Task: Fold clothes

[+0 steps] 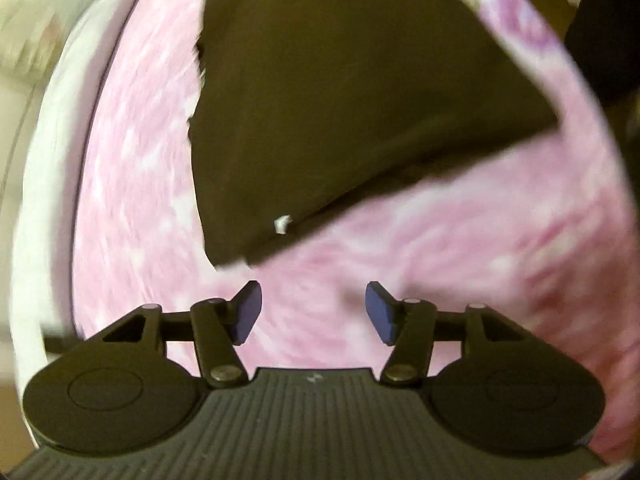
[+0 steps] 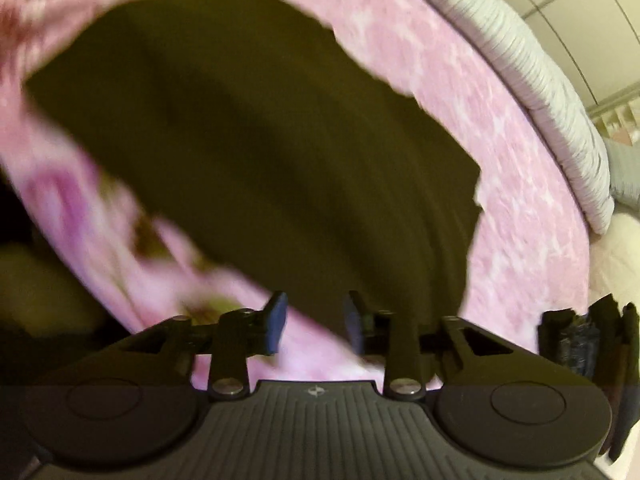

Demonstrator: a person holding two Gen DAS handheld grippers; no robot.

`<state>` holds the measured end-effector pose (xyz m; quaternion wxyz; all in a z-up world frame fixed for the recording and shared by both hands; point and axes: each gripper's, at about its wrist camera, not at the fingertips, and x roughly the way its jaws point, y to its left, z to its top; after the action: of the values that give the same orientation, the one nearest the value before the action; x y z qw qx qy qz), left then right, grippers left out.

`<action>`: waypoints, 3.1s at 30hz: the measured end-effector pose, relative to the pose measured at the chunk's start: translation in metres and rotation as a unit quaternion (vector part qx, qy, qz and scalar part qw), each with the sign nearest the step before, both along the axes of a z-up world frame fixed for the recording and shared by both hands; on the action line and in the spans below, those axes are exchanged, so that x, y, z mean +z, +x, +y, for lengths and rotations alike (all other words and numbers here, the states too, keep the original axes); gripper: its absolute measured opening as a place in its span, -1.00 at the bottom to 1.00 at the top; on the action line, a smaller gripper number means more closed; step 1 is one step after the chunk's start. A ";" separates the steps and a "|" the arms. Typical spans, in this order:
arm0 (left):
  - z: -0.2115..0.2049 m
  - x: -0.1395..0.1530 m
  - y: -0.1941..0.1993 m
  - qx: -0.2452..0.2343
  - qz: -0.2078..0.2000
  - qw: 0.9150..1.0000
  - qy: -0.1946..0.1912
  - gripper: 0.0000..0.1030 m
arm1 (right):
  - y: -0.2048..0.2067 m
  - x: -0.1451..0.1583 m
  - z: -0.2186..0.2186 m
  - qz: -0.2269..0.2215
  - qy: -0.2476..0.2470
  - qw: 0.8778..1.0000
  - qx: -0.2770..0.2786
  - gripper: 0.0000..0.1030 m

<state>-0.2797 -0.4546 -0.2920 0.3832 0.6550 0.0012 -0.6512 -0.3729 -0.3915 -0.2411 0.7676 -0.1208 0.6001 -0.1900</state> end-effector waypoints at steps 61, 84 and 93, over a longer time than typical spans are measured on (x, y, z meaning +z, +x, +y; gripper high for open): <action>-0.340 0.112 -0.098 -0.351 -0.035 0.935 0.045 -0.86 | -0.029 0.104 -0.060 -0.279 0.018 0.918 -0.282 -0.88; -0.501 -0.015 -0.203 -0.309 0.039 0.929 0.199 -0.76 | -0.193 -0.024 -0.211 -0.346 0.208 0.753 -0.519 -0.88; -0.529 0.012 -0.156 -0.144 0.086 0.978 0.125 -0.07 | -0.201 -0.034 -0.222 -0.335 0.191 0.714 -0.584 -0.54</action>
<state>-0.4360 -0.9833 -0.2798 0.1994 0.6323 0.0213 -0.7483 -0.5737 -0.6136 -0.2756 0.6615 0.4745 0.2779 -0.5099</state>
